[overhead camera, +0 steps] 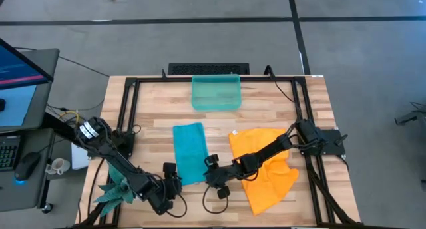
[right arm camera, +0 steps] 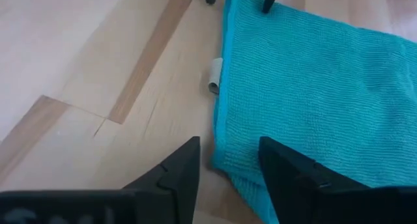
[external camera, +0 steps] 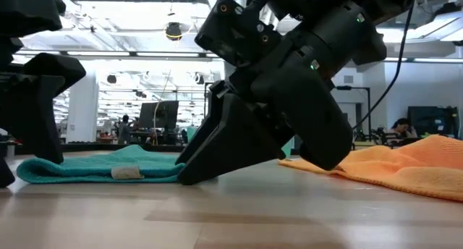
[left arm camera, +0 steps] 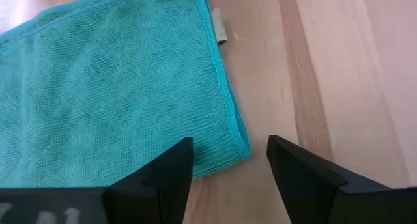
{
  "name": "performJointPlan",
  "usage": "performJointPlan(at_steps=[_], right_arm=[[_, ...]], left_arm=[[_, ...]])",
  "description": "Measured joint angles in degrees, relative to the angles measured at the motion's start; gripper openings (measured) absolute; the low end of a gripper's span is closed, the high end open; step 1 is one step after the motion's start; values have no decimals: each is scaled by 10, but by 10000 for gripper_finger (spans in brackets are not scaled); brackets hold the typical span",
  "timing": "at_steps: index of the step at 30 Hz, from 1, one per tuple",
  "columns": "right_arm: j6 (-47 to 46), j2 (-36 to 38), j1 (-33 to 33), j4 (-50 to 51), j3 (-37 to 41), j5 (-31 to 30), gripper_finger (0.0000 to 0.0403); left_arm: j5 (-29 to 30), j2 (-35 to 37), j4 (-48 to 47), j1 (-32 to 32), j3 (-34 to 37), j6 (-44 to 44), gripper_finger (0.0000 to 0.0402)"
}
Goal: Roll microfiber towels into tight, uniform cylinder then place into a basket
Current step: Roll the blue microfiber cloth
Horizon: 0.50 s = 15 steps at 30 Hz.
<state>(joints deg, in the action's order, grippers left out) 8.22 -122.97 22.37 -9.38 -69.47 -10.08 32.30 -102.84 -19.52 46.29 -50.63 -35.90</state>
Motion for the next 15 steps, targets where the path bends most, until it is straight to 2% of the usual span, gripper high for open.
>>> performJointPlan(at_steps=[9,15], right_arm=[[-38,1,-7,14,0,7,138],[-41,1,-7,14,0,13,109]], left_arm=[[17,-10,1,0,0,-13,190],[23,-12,4,-1,1,-14,138]])
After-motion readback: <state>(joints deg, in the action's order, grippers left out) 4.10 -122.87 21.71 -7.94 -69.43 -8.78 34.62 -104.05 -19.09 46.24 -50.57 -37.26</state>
